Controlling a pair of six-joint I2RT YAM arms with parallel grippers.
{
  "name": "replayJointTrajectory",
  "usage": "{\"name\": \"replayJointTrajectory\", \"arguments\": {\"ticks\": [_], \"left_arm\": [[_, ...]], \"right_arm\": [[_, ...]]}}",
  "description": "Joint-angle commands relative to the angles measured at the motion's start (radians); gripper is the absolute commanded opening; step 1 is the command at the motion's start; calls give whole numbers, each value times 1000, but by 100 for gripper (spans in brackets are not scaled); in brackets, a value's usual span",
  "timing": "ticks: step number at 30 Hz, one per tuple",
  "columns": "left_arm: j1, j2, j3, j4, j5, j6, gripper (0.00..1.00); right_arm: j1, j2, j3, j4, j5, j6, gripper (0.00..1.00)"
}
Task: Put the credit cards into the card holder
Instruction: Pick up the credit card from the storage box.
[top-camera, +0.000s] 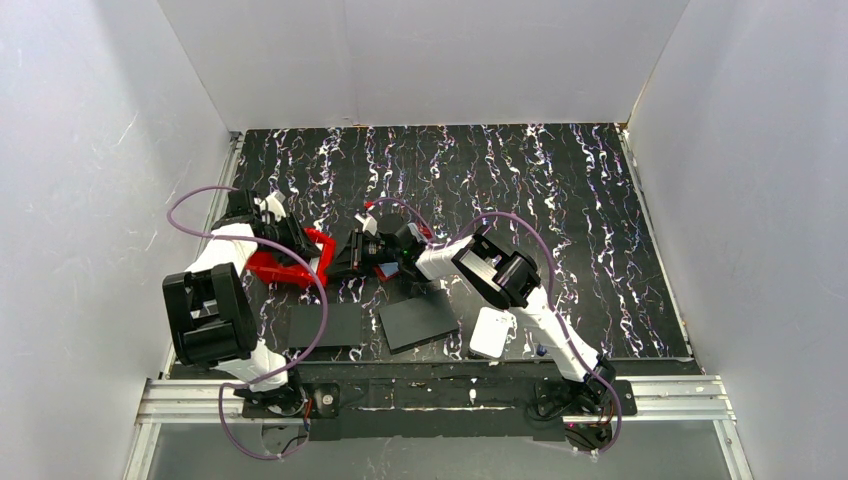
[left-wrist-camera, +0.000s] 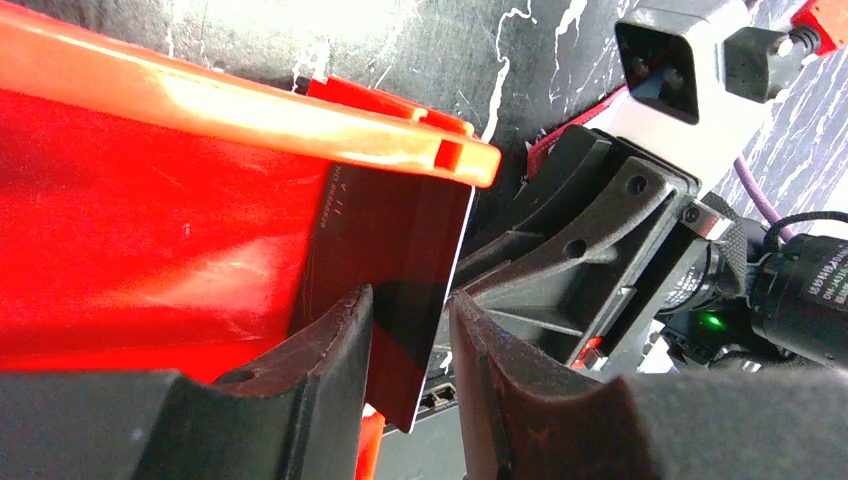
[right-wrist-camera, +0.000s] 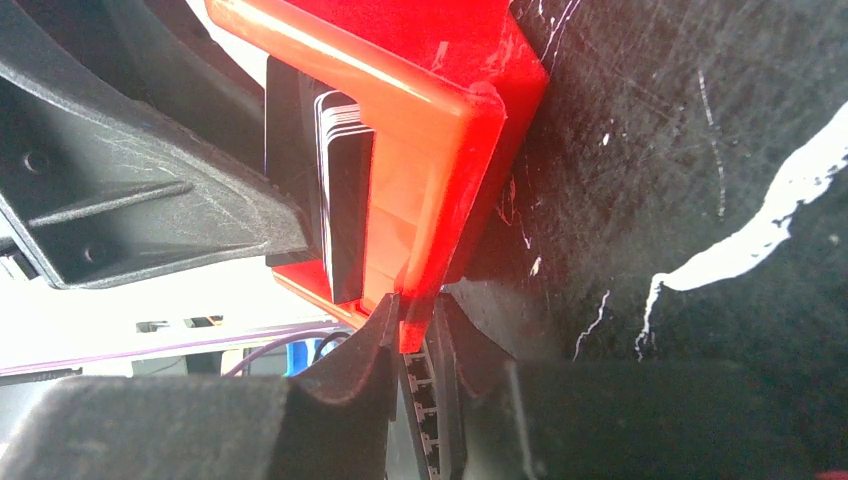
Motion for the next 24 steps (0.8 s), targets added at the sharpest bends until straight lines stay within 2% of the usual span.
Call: {"name": "replayJointTrajectory", "arguments": {"ticks": [1, 6, 13, 17, 24], "left_arm": [[-19, -63, 8, -69, 36, 13, 31], [-26, -72, 13, -82, 19, 18, 25], [-59, -35, 27, -92, -5, 20, 22], [-78, -32, 35, -106, -45, 29, 10], [-102, -70, 57, -137, -118, 57, 3]], "right_arm": [[6, 22, 37, 33, 11, -18, 4], [6, 23, 41, 31, 9, -18, 4], [6, 24, 42, 35, 7, -16, 3], [6, 25, 44, 37, 4, -15, 2], [6, 27, 44, 34, 7, -16, 1]]}}
